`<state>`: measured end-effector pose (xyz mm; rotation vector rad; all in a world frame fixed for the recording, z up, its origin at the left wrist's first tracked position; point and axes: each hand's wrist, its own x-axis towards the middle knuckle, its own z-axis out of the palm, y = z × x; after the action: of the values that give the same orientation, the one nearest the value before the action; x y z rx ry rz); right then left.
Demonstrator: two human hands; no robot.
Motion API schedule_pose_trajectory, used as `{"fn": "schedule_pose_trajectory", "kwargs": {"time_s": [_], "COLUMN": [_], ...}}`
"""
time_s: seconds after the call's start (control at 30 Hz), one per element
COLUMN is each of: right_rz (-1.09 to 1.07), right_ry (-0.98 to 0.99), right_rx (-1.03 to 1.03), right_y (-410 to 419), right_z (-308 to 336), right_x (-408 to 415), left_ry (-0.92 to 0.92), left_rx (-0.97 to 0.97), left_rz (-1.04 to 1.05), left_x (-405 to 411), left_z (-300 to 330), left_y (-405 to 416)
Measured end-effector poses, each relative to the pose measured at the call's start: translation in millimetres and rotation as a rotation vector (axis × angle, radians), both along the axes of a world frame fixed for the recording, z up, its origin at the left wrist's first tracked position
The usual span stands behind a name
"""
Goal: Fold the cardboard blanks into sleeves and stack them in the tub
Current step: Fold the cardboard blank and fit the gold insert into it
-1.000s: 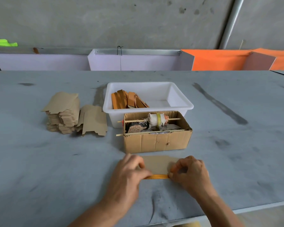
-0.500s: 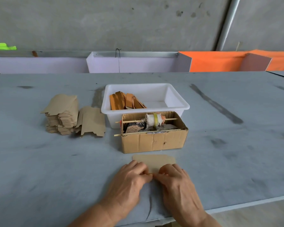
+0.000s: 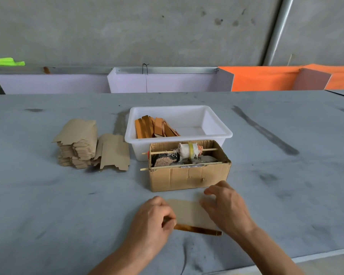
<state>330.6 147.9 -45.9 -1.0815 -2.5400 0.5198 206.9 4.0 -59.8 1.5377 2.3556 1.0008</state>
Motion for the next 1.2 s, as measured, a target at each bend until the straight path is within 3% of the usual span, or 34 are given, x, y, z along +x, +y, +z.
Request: {"fn": "schedule_pose_trajectory", "kwargs": {"time_s": [0.17, 0.37, 0.6, 0.8, 1.03, 1.2], "right_rz": [0.13, 0.23, 0.234, 0.321, 0.343, 0.381], "right_ry": [-0.126, -0.104, -0.029, -0.031, 0.052, 0.043], "right_rx": [-0.066, -0.022, -0.052, -0.025, -0.099, -0.038], "right_y": [14.9, 10.8, 8.7, 7.4, 6.9, 7.6], "right_z": [3.9, 3.2, 1.1, 3.8, 7.3, 6.8], "right_x": [-4.4, -4.5, -0.2, -2.8, -8.4, -11.1], "left_ry": [0.041, 0.246, 0.065, -0.154, -0.085, -0.035], "left_rx": [0.006, -0.212, -0.316, -0.171, -0.171, -0.173], "left_rz": [0.053, -0.014, 0.056, 0.087, 0.018, -0.025], "left_x": [-9.9, -14.2, -16.2, -21.4, -33.5, -35.3], "left_z": [5.9, 10.5, 18.8, 18.8, 17.6, 14.8], "left_y": [6.4, 33.2, 39.0, 32.4, 25.6, 26.5]}}
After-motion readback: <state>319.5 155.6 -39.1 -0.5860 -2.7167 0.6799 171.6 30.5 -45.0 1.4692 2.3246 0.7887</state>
